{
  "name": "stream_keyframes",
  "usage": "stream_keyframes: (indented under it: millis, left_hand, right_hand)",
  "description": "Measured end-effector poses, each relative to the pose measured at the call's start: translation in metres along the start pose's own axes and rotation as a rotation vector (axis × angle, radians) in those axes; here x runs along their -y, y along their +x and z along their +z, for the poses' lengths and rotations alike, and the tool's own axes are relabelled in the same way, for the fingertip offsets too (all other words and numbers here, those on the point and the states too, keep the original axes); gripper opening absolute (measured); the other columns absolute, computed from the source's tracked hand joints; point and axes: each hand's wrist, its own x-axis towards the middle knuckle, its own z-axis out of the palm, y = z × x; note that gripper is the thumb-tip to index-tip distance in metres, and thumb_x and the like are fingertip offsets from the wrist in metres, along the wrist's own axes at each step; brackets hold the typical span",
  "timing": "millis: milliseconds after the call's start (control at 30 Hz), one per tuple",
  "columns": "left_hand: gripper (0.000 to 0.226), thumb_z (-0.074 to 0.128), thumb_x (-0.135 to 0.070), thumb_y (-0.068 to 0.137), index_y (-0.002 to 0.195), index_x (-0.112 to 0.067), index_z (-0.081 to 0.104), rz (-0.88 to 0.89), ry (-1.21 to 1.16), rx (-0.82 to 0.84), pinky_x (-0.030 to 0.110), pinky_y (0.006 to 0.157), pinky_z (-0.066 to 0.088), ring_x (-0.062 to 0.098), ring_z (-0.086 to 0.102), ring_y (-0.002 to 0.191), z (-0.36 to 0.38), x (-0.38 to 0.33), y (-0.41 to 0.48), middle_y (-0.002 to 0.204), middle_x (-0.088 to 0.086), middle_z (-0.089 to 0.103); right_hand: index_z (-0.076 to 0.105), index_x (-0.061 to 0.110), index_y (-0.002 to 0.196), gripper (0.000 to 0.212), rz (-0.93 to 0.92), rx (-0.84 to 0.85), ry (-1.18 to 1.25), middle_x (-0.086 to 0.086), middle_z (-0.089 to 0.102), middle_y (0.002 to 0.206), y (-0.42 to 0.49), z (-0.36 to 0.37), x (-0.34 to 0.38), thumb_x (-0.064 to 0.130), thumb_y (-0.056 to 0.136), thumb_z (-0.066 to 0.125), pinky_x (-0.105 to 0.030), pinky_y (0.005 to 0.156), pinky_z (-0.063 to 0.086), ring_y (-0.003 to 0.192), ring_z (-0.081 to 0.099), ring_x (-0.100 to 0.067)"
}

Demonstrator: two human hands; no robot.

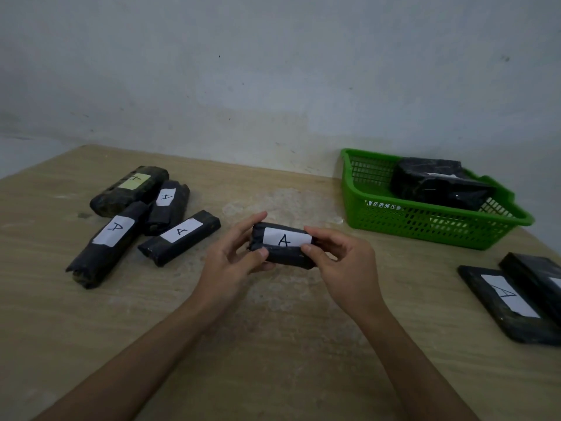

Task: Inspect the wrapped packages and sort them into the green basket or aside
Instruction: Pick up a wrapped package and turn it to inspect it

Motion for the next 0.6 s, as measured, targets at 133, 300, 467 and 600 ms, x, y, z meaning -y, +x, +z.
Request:
stream_keyframes:
  millis: [133,300,467,600]
  left_hand:
    - [0.049,0.051,0.008,0.087,0.120,-0.028,0.055,0.012,0.025,-0.004,0.022,0.074,0.056,0.006,0.063,0.101,0.005,-0.004,0.000,0.117,-0.001,0.057]
    - [0.052,0.052,0.021,0.079,0.109,-0.021,0.055,0.091,0.197,0.102,0.014,0.080,0.051,-0.001,0.060,0.104,0.022,-0.009,0.007,0.113,-0.004,0.057]
    - [0.019,0.060,-0.010,0.088,0.099,-0.025,0.053,0.115,0.509,0.095,0.010,0.070,0.050,0.001,0.062,0.087,0.043,-0.015,0.038,0.098,-0.016,0.058]
    - [0.031,0.057,-0.028,0.090,0.121,-0.029,0.057,0.329,0.810,0.151,0.012,0.079,0.040,0.005,0.056,0.093,0.070,-0.029,0.079,0.104,-0.014,0.064]
  right_hand:
    - [0.071,0.025,0.093,0.020,0.014,0.007,0.049,0.005,0.073,0.092,0.001,-0.003,0.001,0.009,0.081,0.072,-0.022,0.072,0.056,0.084,0.070,-0.007]
    - [0.068,0.020,0.080,0.015,0.114,-0.046,0.172,0.003,0.070,0.081,0.011,-0.013,0.003,0.005,0.084,0.068,-0.019,0.065,0.052,0.073,0.065,-0.003]
    - [0.067,0.024,0.071,0.021,0.080,-0.055,0.037,0.008,0.069,0.074,0.034,-0.040,0.013,0.006,0.079,0.072,-0.014,0.064,0.049,0.071,0.062,0.000]
    - [0.067,0.023,0.074,0.015,-0.007,-0.039,-0.111,0.008,0.068,0.075,0.063,-0.075,0.029,0.011,0.080,0.072,-0.017,0.066,0.049,0.074,0.062,-0.002]
